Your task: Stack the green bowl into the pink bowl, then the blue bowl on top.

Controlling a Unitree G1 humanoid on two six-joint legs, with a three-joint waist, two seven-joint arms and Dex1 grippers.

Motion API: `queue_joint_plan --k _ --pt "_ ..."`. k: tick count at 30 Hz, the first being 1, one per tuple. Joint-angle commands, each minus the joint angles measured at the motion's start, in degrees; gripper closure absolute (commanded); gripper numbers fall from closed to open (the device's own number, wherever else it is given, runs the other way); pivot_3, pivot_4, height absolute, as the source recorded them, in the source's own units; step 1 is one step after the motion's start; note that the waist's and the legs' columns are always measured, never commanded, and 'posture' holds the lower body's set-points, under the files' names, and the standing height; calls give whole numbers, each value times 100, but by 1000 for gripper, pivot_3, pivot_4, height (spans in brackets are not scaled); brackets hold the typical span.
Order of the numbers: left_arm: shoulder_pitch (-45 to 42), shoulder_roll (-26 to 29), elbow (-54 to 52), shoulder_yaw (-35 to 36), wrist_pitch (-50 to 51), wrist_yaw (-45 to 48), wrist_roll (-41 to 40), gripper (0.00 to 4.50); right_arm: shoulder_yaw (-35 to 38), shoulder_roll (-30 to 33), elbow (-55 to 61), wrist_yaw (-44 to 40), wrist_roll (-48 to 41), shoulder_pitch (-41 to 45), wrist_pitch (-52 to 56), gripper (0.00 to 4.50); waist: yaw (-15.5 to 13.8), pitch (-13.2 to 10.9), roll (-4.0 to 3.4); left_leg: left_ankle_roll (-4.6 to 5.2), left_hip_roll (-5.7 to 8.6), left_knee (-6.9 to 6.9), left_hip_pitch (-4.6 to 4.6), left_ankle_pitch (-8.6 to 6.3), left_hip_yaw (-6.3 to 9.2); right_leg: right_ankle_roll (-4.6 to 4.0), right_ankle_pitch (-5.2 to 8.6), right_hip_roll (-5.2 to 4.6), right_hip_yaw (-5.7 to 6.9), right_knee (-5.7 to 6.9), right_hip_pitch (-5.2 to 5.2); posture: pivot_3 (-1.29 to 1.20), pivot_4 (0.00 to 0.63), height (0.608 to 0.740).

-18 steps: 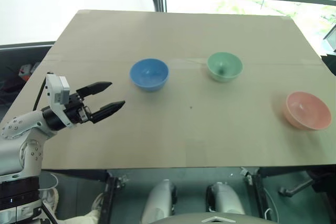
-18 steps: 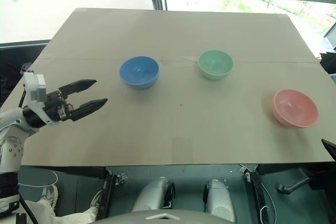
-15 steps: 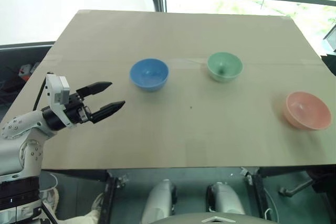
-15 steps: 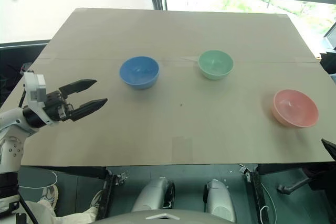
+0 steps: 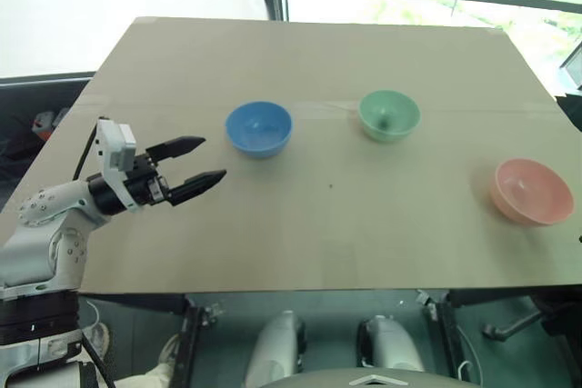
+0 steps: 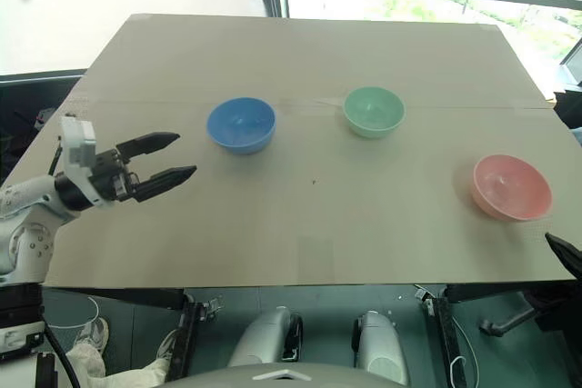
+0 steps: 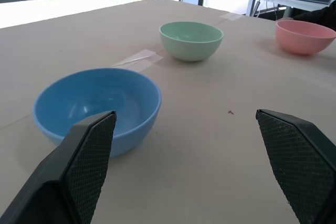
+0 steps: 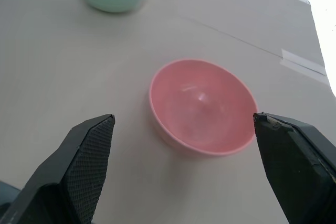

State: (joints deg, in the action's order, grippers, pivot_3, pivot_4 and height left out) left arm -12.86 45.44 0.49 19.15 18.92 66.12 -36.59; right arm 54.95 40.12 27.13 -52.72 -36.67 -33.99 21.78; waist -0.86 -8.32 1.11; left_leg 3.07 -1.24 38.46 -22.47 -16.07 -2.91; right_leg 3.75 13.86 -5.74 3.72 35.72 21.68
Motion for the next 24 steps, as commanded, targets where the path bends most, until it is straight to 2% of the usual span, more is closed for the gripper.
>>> queue_joint_plan --k 1,3,6,10,12,17,18,19,24 --pt "-253 -153 -302 -167 89 -358 43 0 -573 -70 414 407 222 407 -198 65 1 0 -1 0 0 1 0 0 0 0 0 0 0 3 0 0 150 740" --pt "-337 -259 -393 -292 58 -611 210 0 -944 -140 488 736 404 751 -239 65 1 0 1 -2 1 1 2 2 0 1 -1 0 -2 4 0 0 150 740" --pt "-476 -365 -721 -659 131 -884 455 0 -2167 142 556 1246 1101 1418 147 65 5 0 0 -4 4 3 -3 2 -1 2 -1 2 -3 6 3 0 150 740" --pt "-613 -565 -1156 -885 421 -82 -443 0 -3353 483 -62 2039 2258 2228 677 65 -9 -3 -4 -4 5 4 -9 3 -1 2 -1 4 0 4 6 0 150 740" --pt "-601 -543 -1260 -980 386 238 -539 0 -3468 489 -378 2328 2438 2459 970 65 -5 -3 -1 -4 4 12 -13 3 -3 2 -1 3 1 6 7 0 150 740" --pt "-648 -594 -1337 -1143 333 505 -536 0 -3750 533 -918 2310 2680 2638 1263 65 -10 -6 -7 -6 5 15 -16 4 3 2 0 9 8 4 6 0 150 740" --pt "-649 -607 -1328 -1161 326 530 -524 0 -3733 489 -1053 2303 2631 2719 1331 564 1 -6 -7 -6 5 15 -16 4 2 2 0 10 7 4 6 0 150 740" --pt "-645 -614 -1307 -1179 301 553 -497 0 -3740 482 -1172 2266 2616 2784 1310 742 6 -7 -8 -5 6 16 -16 4 0 3 -1 10 6 4 6 0 150 740" --pt "-622 -627 -1208 -1185 213 570 -408 0 -3902 487 -1363 2167 2651 3185 1231 2936 18 -8 -10 -5 2 20 -11 4 -4 4 -1 14 -3 7 5 0 150 740"
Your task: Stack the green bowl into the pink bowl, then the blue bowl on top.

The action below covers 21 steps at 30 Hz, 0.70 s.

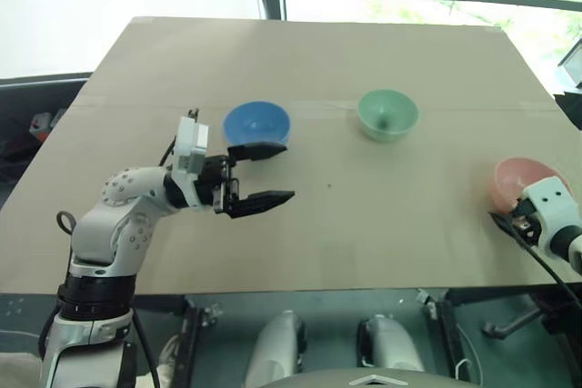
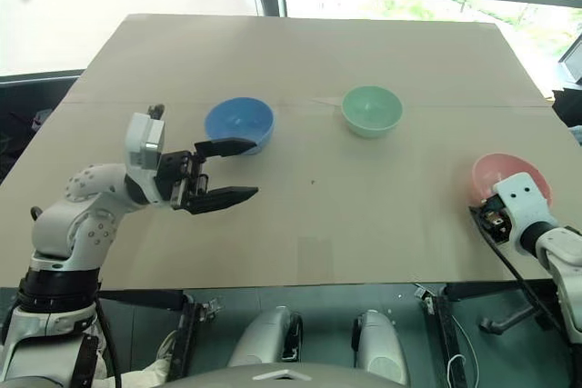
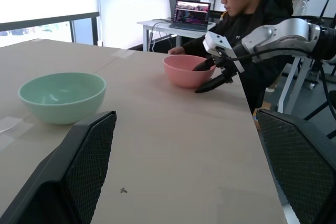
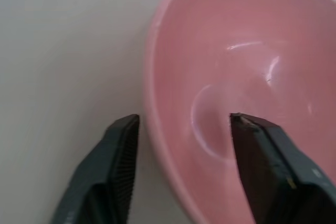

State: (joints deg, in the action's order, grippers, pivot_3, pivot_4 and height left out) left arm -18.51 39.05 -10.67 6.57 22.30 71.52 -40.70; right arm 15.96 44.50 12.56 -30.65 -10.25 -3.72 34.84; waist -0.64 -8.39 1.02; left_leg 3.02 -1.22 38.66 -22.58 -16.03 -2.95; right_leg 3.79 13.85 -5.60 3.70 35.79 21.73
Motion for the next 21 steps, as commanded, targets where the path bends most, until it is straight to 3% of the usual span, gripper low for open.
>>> queue_joint_plan --k 1,2,4,11,14,18,21 --pt "-44 8 -87 76 -135 13 20 0 -32 48 112 -71 10 188 -75 3266 -6 0 -1 0 -2 -1 0 0 2 0 0 2 0 0 1 0 150 740" --pt "-35 6 -83 77 -142 0 30 0 -51 48 124 -94 11 206 -75 3856 -17 0 -1 0 -3 -1 0 0 3 -1 0 3 1 0 0 0 150 740" --pt "30 17 -100 78 -166 -16 64 0 -132 35 243 -137 -14 281 -54 4409 -27 -1 -1 0 -2 -2 -5 0 6 -1 0 2 5 -4 1 0 150 740" --pt "271 55 -78 165 -247 -123 175 0 -1015 -97 1692 -826 -560 445 38 4409 4 -3 -5 0 -9 -3 -8 -1 6 -1 0 7 5 -5 3 0 150 740" --pt "379 78 -106 164 -268 -171 206 0 -2124 -394 2163 -777 -313 749 81 4409 -3 -1 -2 0 -9 -2 -5 0 7 -1 0 6 5 -2 2 0 150 740" --pt "435 63 -193 162 -227 -221 181 0 -3440 -993 1621 -399 537 1481 -39 4409 -17 -2 0 -1 -7 1 -7 0 10 -1 1 6 7 -2 4 0 150 740" --pt "435 83 -204 162 -213 -222 187 0 -3975 -1243 1088 -443 921 1969 -199 4409 -4 4 11 0 -2 8 -8 0 8 -1 0 3 6 0 4 0 150 740"
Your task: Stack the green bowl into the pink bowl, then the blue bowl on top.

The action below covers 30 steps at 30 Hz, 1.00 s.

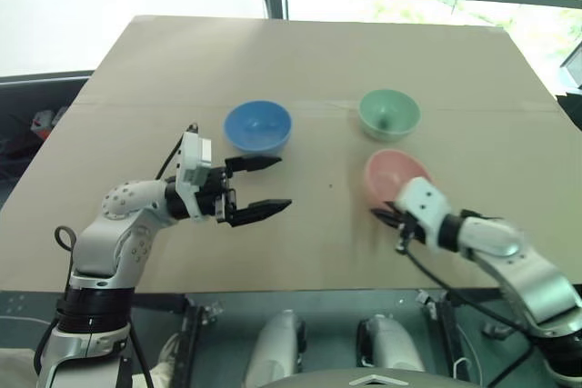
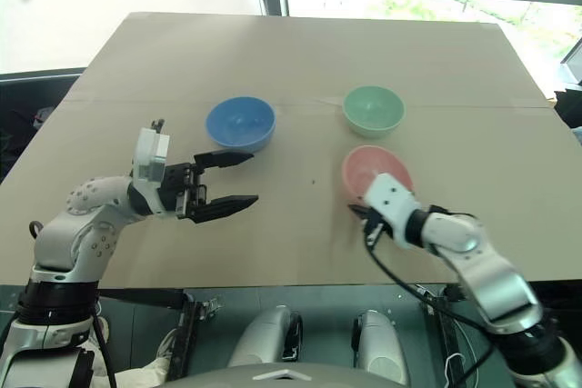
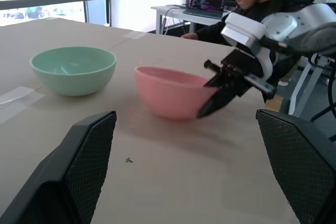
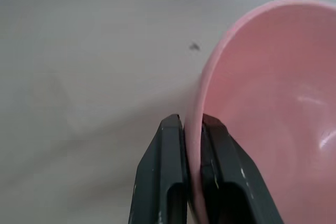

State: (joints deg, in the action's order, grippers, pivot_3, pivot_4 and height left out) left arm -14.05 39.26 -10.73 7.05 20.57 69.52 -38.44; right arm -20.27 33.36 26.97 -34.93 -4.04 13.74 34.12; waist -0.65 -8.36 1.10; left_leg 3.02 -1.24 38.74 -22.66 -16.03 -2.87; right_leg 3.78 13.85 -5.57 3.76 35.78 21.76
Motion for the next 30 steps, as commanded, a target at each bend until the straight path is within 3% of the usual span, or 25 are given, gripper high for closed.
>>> queue_joint_plan --k 1,3,4,7,9,10,14,17,21,25,30 --pt "-18 68 -196 119 -30 -27 -42 0 -434 -200 -474 -58 342 358 -177 4409 -6 2 4 0 0 0 0 0 1 0 0 0 1 0 -1 0 150 740" --pt "-21 87 -195 118 -45 -22 -16 0 -436 -383 -651 -150 267 562 -116 3669 3 5 8 -1 -3 0 2 1 1 0 0 2 2 2 -1 0 150 740" --pt "-23 84 -205 125 -27 -42 -27 0 -462 -370 -683 -253 275 619 -152 3538 0 3 4 -3 -3 1 2 2 2 -1 0 5 2 4 -1 0 150 740" --pt "-6 77 -242 145 0 -80 -55 0 -341 -316 -610 -362 288 632 -224 2216 -16 -1 -2 -3 -3 -1 -4 2 7 -1 0 4 8 2 0 0 150 740" --pt "30 77 -274 165 5 -110 -72 0 79 -352 -207 -557 -204 625 83 1154 -10 -3 -2 -3 -1 -1 -9 1 5 0 0 2 8 0 1 0 150 740" --pt "63 72 -300 176 11 -128 -86 0 352 -362 35 -705 -565 647 268 888 -9 -4 -3 -3 -1 -1 -10 1 5 0 0 2 8 -2 1 0 150 740" --pt "141 24 -385 162 17 -202 -107 0 1302 -58 300 -1127 -1352 1092 500 888 -9 -9 -10 -3 -5 -3 -8 1 8 0 0 3 10 -1 1 0 150 740" --pt "115 -39 -389 133 25 -260 -123 0 1542 462 -705 -1117 -831 1646 -236 888 -18 -8 -8 -2 -1 2 -4 1 8 0 -1 -1 11 1 -3 0 150 740" --pt "69 -100 -367 107 8 -302 -104 0 802 1073 -3084 -962 591 2278 -2197 888 -14 -5 -1 -1 8 2 1 1 4 -1 0 -1 7 0 -3 0 150 740" --pt "147 -108 -457 154 9 -353 -120 0 336 780 -5102 -787 1288 2995 -3619 888 66 -9 -8 -3 19 -18 -6 2 -8 -1 0 1 -3 -3 14 0 150 740" --pt "397 -55 -679 330 29 -488 -159 0 64 97 -6745 -558 1704 3758 -4670 888 264 -14 -14 -8 -1 -39 -10 5 -14 0 -1 0 -3 -2 19 0 150 740"
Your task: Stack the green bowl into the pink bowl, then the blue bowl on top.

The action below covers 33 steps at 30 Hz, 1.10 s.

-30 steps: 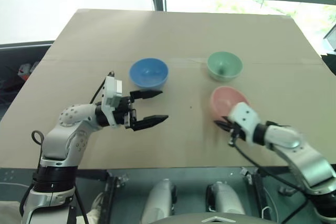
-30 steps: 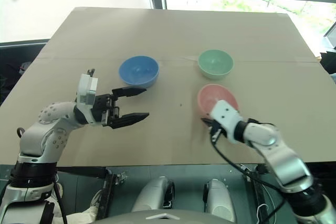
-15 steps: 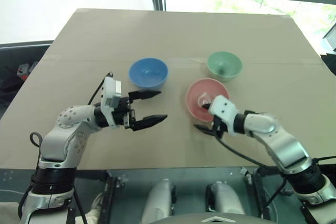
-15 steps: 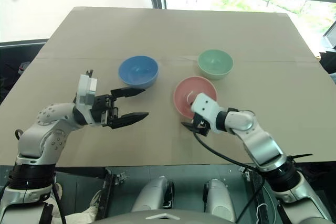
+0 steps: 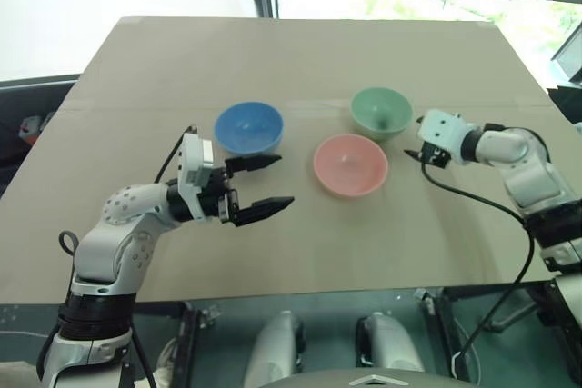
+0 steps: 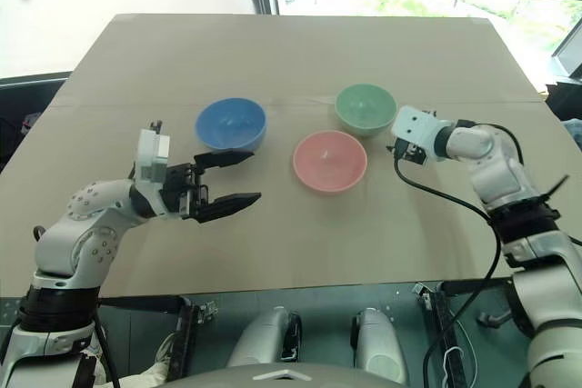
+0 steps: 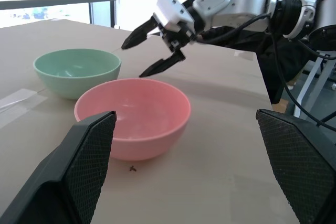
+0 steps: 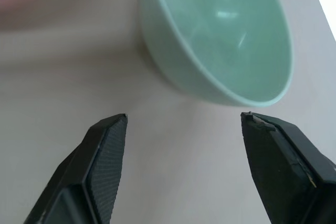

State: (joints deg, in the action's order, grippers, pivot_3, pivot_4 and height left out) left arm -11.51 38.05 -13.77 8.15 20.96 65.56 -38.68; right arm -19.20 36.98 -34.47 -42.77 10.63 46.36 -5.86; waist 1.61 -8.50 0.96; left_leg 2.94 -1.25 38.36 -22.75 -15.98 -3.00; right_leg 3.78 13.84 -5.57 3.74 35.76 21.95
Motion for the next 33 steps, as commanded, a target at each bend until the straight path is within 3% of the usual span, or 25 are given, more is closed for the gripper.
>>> queue_joint_plan --k 1,6,9,11,18,24,32,33 --pt "198 73 -434 258 0 -127 -151 0 -71 -393 -876 326 323 636 -816 888 49 -1 -1 -1 -2 0 0 0 0 0 0 0 1 -2 -1 0 150 740" --pt "439 118 -697 392 50 -307 -231 0 -182 -804 -1930 770 717 1155 -1389 888 36 -2 -2 -5 -2 5 2 2 9 0 0 -2 7 -5 -7 0 150 740" --pt "562 153 -818 490 81 -390 -270 0 -218 -883 -2197 947 897 1339 -1656 1588 21 -3 -4 -7 0 7 2 3 12 0 0 -4 9 -3 -8 0 150 740" --pt "612 173 -859 527 88 -422 -283 0 -234 -868 -2243 1085 1027 1396 -1804 2376 25 -3 -4 -7 0 7 2 4 12 0 0 -4 9 -2 -8 0 150 740" --pt "657 174 -900 489 73 -484 -275 0 -323 -819 -2048 1544 1501 1384 -2203 2376 57 -4 -6 -11 -1 5 3 6 12 0 0 -2 9 0 -8 0 150 740" --pt "610 180 -870 453 18 -478 -204 0 -360 -963 -2123 1469 1609 1498 -2322 2376 61 -5 -7 -13 -1 5 4 7 12 -1 0 -2 9 0 -8 0 150 740" --pt "681 151 -949 466 -15 -539 -183 0 -641 -1298 -2730 1872 2048 1814 -2470 2376 71 -5 -7 -14 -1 4 4 8 13 -1 0 -1 9 1 -7 0 150 740" --pt "697 146 -969 473 -18 -555 -184 0 -660 -1340 -2825 1870 2070 1857 -2484 2902 70 -5 -8 -14 -1 4 5 8 13 -1 0 0 9 1 -7 0 150 740"
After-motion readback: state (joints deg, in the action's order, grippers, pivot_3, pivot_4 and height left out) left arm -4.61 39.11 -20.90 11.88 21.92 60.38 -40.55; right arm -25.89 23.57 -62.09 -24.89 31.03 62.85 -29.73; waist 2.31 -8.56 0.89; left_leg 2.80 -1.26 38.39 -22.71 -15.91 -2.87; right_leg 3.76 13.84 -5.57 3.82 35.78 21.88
